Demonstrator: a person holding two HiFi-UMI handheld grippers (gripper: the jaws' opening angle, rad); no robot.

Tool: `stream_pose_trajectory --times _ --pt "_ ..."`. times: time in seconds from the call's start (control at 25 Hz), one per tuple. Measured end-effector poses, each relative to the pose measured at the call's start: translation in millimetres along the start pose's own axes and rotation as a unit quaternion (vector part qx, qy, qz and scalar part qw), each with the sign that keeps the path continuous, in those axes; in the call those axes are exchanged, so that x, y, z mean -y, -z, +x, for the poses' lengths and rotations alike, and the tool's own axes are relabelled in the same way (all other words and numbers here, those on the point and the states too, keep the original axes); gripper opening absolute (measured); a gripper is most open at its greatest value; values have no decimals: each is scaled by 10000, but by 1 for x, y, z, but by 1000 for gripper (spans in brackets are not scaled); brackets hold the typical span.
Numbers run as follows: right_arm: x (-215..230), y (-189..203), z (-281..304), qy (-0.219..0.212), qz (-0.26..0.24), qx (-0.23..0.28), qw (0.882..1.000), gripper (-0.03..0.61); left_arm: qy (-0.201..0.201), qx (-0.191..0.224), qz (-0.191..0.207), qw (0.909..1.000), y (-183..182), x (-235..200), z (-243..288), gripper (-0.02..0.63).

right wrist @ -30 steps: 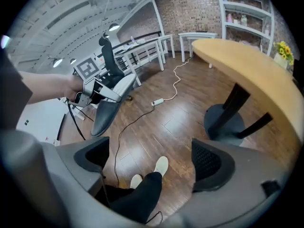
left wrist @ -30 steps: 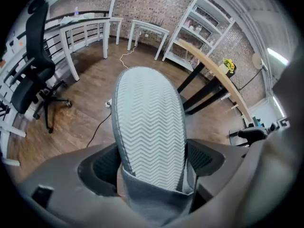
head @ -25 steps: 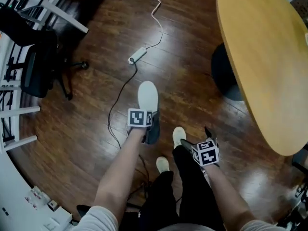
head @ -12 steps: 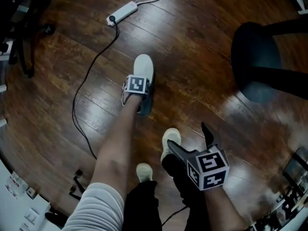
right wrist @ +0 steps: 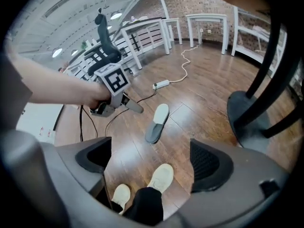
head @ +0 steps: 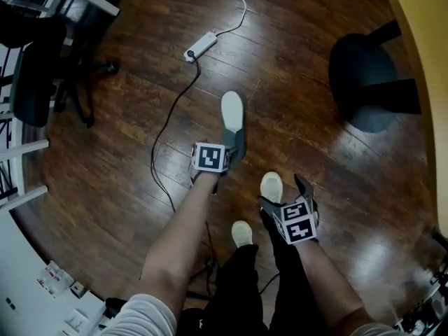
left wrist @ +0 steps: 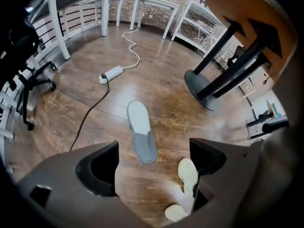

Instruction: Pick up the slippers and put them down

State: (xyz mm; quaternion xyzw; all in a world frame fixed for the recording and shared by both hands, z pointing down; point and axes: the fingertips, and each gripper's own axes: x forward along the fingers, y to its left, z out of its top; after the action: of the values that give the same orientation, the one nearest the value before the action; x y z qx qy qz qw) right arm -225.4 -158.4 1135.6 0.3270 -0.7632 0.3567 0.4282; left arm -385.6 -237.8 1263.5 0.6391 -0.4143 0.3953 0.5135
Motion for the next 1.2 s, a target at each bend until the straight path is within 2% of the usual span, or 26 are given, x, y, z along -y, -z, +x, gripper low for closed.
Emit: stream_pose_trajectory --times 0.12,0.28,0.44,0.56,0.68,0.84,0.96,1.08,1.2 --pt "-35 -19 -139 -6 -305 -71 9995 528 -149 344 328 9988 1 56 -164 462" --pt "-71 -26 -339 154 -116 234 9995 528 -30 603 698 9957 35 163 -365 462" --pt "-127 -2 -497 229 134 829 9962 528 226 1131 1569 9809 73 274 -525 462" --pt "-141 30 -605 565 267 1313 9894 528 610 1336 1833 9720 121 342 -605 462" --pt "-131 68 -687 959 568 1730 9786 528 804 1599 1942 9645 146 386 -656 460" --pt "-109 138 -771 1355 1253 2210 9576 529 1022 1707 2261 9536 172 447 -689 460" --pt "-80 195 -827 1617 1577 2381 9446 529 1149 1728 2447 9471 182 514 -692 460" --pt "-44 262 -866 1741 1948 2516 9319 528 1192 1648 2583 9444 194 581 -676 460" --pt "-10 311 -884 1821 2087 2525 9271 528 1086 1564 2667 9448 201 623 -652 460"
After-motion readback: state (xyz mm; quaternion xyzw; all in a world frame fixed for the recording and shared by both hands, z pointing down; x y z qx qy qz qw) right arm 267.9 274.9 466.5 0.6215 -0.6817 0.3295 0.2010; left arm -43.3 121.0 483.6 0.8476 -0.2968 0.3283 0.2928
